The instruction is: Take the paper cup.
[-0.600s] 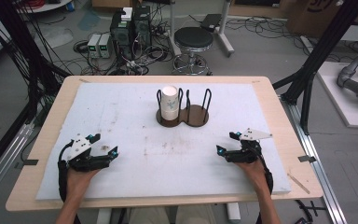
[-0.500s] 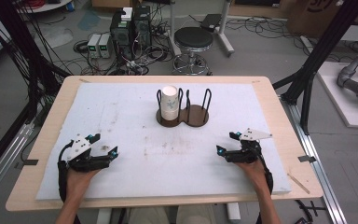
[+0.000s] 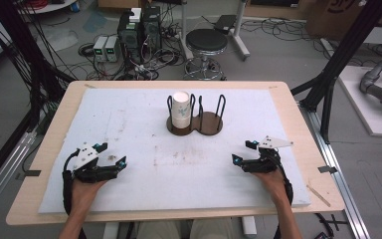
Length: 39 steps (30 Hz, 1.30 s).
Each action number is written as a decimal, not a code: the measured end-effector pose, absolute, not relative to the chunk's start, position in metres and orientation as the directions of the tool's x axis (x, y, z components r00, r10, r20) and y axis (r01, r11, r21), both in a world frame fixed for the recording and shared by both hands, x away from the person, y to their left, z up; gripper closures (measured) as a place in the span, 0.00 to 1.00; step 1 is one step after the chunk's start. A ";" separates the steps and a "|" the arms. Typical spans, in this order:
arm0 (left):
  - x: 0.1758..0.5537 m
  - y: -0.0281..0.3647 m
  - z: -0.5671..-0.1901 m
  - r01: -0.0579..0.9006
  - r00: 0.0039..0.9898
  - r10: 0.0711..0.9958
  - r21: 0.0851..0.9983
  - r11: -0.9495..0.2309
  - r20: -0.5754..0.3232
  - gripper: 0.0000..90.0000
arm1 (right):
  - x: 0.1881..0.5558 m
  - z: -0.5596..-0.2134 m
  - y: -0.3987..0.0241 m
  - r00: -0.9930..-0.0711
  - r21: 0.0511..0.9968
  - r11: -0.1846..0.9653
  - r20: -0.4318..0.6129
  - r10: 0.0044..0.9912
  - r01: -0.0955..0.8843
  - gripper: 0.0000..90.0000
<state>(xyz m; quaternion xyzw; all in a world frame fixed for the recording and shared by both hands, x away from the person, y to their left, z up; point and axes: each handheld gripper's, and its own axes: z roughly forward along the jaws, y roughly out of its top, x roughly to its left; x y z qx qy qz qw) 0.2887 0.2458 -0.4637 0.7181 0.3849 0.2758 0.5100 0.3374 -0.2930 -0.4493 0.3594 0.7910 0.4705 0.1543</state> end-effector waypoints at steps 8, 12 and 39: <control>0.289 0.247 -0.464 0.274 0.553 0.833 0.946 -0.175 -0.006 0.16 | 0.342 -0.419 -0.307 -0.696 0.870 0.280 0.096 0.711 0.406 0.18; 0.288 0.247 -0.464 0.270 0.554 0.832 0.945 -0.182 0.002 0.16 | 0.352 -0.378 -0.311 -0.730 0.886 0.290 0.077 0.679 0.362 0.17; 0.289 0.248 -0.464 0.276 0.558 0.830 0.947 -0.165 -0.018 0.16 | 0.470 -0.249 -0.231 -0.863 0.800 0.545 -0.070 0.500 0.250 0.17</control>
